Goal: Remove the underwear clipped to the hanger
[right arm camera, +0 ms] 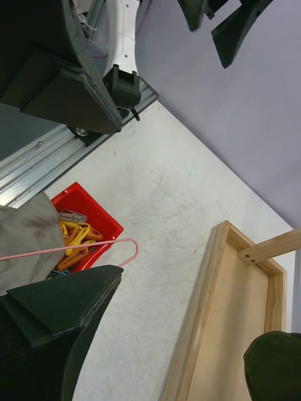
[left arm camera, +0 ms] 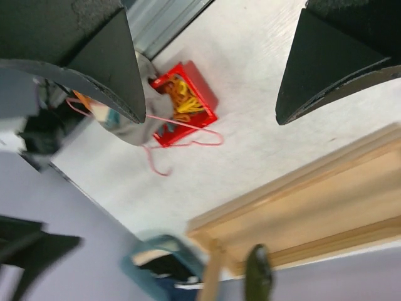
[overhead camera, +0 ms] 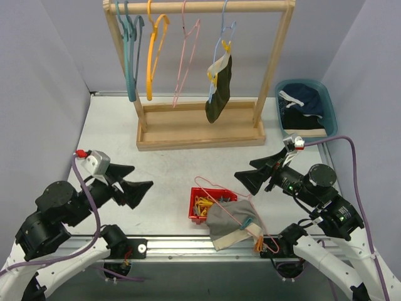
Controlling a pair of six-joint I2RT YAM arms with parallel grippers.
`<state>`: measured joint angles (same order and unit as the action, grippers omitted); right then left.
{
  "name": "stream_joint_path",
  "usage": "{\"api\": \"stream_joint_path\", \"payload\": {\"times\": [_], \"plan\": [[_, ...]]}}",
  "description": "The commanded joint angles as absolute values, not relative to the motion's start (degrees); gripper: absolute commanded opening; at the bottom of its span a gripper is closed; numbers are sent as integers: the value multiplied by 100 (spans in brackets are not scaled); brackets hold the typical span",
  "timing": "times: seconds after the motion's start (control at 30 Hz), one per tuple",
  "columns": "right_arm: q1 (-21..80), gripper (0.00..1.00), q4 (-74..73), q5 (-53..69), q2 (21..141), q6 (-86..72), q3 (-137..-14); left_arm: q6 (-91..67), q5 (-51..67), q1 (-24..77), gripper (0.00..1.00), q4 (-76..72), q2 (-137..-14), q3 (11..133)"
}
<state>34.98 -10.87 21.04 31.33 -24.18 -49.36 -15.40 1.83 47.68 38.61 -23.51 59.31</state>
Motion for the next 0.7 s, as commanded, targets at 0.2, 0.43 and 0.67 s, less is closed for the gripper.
{"api": "stream_joint_path", "payload": {"times": [0.2, 0.43, 0.67], "plan": [[3542, 89, -791, 2162, 3103, -2505, -5062, -3951, -5306, 4772, 94, 6413, -3734, 7012], [3542, 89, -791, 2153, 3041, -2549, -5071, -5492, -6986, 4755, 94, 8392, -4666, 7549], [3542, 89, -765, 2153, 3129, -2540, -5133, -6205, -7497, 4405, 94, 9527, -5457, 7726]]}}
